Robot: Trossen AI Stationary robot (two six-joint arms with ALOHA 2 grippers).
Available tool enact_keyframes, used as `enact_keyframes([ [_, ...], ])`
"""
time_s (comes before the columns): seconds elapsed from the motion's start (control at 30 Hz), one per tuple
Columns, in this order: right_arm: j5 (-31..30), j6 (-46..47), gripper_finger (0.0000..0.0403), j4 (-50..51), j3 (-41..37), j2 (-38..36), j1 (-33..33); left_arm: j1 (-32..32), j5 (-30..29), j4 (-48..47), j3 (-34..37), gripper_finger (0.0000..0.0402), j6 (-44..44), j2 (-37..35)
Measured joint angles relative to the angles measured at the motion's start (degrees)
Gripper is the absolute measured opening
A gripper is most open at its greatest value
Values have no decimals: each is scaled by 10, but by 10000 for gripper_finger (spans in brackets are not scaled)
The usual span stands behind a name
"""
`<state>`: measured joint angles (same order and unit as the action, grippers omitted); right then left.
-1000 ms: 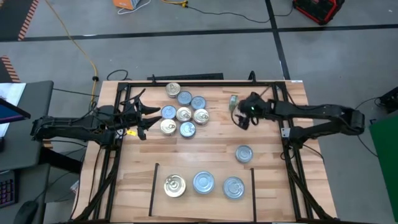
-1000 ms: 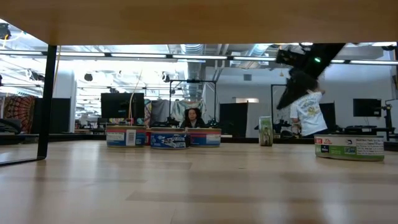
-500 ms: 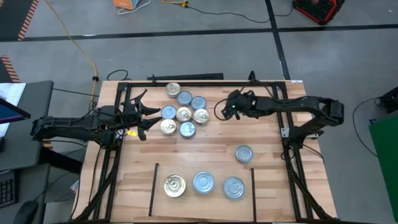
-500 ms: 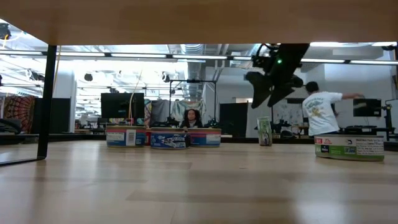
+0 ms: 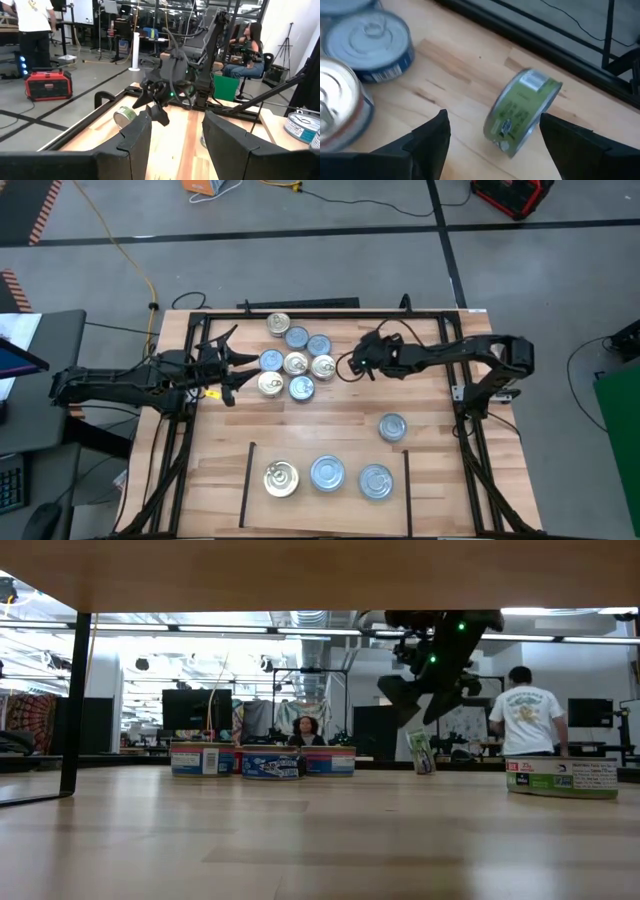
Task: Stack canned seafood by type on shelf
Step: Put the green tuna can on the top of the yellow and blue tuna can on the shelf
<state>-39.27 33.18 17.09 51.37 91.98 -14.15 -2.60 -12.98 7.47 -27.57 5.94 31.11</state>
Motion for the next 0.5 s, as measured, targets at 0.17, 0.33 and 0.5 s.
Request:
enact_keyframes([
  [0.17, 0, 0, 331, 1, 0, 11, -6, 0, 7, -1, 0, 168, 7, 0],
  [0.33, -11, 9, 331, -7, 0, 11, -6, 0, 7, -1, 0, 168, 10, 0],
  [0.5, -13, 9, 331, -21, 0, 22, -6, 0, 8, -1, 0, 168, 10, 0],
])
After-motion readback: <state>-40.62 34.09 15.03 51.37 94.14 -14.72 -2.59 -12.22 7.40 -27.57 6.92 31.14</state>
